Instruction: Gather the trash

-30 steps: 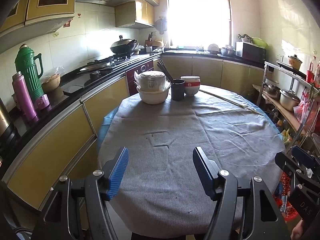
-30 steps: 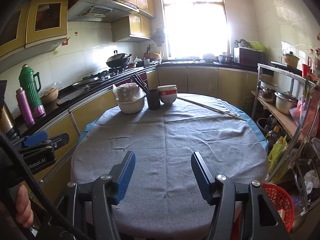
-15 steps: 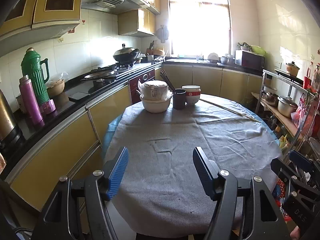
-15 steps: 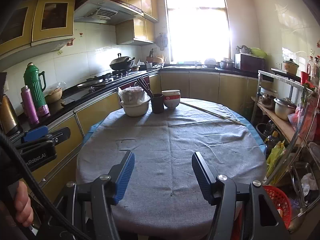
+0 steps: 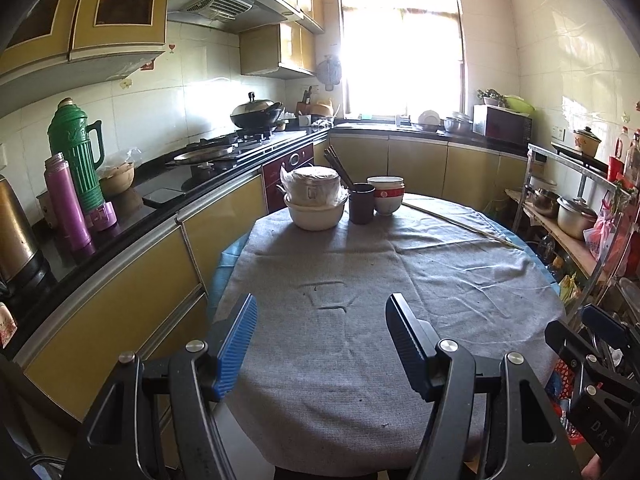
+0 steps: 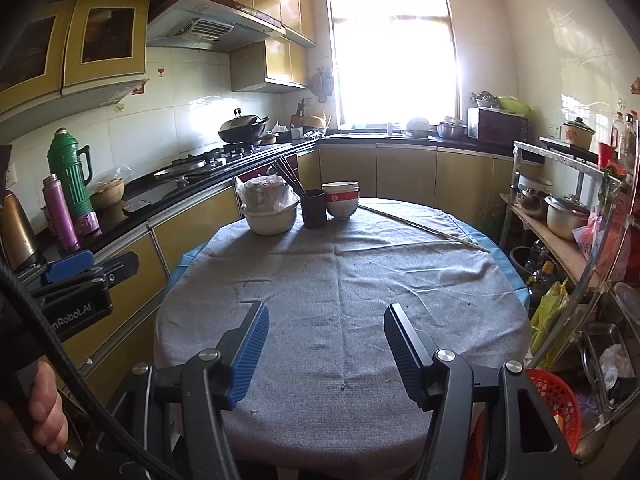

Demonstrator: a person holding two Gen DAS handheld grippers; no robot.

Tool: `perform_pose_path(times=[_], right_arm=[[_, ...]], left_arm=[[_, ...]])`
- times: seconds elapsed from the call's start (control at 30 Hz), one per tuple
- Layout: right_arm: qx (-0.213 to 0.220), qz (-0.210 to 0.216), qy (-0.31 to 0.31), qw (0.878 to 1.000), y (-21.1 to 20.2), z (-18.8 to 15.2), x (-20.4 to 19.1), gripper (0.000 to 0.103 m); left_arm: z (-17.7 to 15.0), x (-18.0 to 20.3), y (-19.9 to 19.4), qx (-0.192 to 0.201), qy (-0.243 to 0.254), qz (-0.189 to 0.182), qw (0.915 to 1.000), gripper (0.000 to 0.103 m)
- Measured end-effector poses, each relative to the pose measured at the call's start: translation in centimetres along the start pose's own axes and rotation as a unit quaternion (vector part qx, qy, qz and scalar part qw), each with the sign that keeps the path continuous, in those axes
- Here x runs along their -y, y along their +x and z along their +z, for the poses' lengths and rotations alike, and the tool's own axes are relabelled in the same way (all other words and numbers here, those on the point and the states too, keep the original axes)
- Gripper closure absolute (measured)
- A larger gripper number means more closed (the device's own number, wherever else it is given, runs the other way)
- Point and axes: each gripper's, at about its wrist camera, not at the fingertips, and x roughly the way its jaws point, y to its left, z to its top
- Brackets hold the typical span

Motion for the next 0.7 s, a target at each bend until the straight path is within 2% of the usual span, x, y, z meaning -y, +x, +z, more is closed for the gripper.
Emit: perform_pose_path(times=[0.7], right_arm=[[0.008, 0.000, -0.001, 1.000, -0.7, 0.5, -0.1, 0.039]], left_arm=[[0.3, 0.2, -1.1, 0.015, -0.001, 0.005, 0.9999, 0.035]])
